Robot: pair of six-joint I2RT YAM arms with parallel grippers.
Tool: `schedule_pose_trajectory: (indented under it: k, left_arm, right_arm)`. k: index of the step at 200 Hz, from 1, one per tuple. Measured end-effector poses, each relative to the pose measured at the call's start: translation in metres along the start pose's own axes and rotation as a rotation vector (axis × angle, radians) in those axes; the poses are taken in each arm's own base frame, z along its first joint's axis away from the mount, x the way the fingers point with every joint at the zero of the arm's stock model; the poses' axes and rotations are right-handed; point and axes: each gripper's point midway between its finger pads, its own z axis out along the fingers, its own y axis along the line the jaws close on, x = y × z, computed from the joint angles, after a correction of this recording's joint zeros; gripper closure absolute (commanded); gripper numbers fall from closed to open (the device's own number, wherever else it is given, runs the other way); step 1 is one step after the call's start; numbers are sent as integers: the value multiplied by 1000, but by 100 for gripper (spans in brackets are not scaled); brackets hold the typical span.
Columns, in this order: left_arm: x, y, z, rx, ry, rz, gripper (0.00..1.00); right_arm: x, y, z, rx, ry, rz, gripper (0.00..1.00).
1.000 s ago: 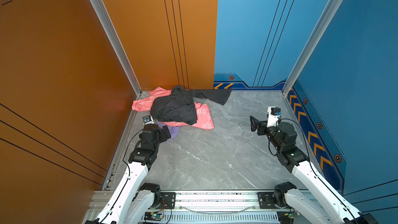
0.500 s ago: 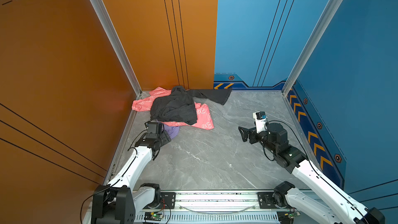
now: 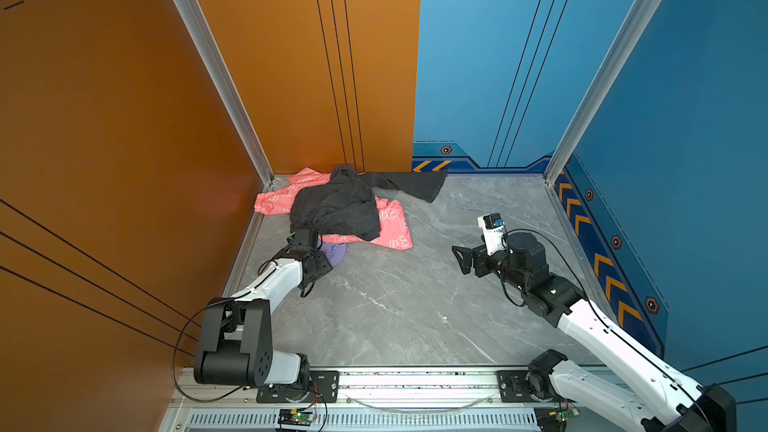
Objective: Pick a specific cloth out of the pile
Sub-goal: 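Lower the left gripper onto the lavender shirt edge and close it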
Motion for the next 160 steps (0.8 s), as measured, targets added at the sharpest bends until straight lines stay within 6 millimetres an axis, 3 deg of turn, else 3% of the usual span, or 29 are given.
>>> schedule_pose_trajectory:
  k: [49,107,120,140,160]
  left_arm:
    - [3,-2,22,-18,31,-9,42]
    - [-8,-13,31,15,5,-18,92]
    - [-8,-14,30,22,4,-15,100]
    - [-13,-19,20,51,-15,-17,100]
    - [-27,-30,-2,109,-73,-22,100]
  right_arm:
    - [5,0,5,1,20,-7,0]
    - [15,-2,15,7,63,-7,0]
    - [16,-2,15,8,65,-8,0]
    - [16,-2,15,7,65,-14,0]
    - [16,-2,15,7,64,-14,0]
